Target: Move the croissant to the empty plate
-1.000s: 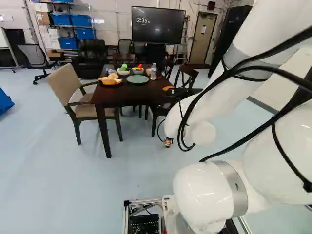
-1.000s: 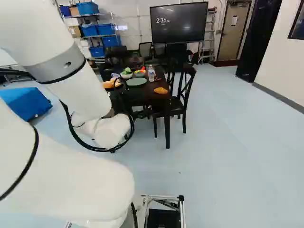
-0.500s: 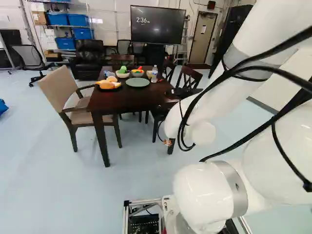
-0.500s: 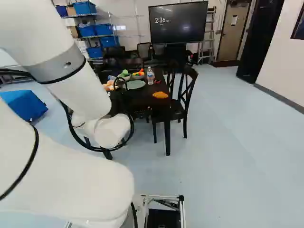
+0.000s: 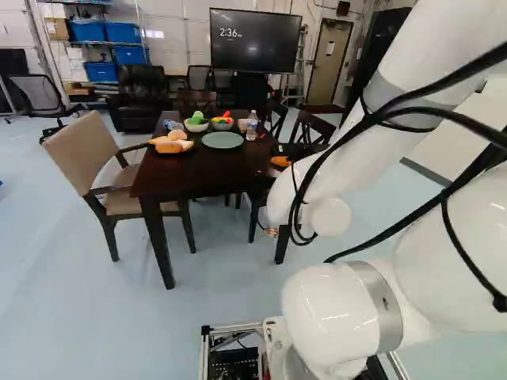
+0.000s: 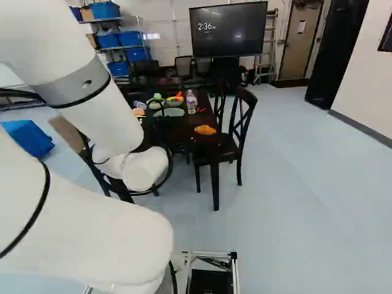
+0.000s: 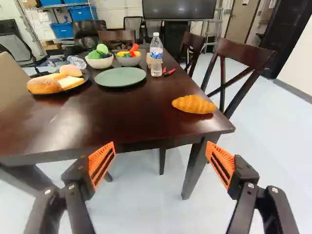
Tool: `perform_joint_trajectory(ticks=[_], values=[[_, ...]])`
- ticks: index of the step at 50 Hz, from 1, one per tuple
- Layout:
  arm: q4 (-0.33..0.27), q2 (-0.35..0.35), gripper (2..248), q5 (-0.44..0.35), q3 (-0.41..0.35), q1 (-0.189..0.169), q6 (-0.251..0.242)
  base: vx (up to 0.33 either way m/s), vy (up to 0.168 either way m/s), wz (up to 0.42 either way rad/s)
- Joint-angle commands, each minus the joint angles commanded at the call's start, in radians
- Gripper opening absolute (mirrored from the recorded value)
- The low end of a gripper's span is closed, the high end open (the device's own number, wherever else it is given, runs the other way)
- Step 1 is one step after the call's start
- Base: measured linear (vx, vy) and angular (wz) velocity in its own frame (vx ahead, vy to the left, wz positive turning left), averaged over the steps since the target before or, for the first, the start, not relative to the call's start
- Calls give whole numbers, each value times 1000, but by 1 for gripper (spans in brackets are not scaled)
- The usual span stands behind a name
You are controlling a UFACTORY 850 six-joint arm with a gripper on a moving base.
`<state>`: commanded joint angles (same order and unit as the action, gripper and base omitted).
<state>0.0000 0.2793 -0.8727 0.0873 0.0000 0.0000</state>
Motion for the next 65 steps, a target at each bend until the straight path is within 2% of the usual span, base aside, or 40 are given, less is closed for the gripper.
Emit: perform_joint_trajectory(ticks=[47,65], values=[[0,0,247,0,0,0,0,176,2,-17],[0,0,247,0,0,0,0,70,0,-7]])
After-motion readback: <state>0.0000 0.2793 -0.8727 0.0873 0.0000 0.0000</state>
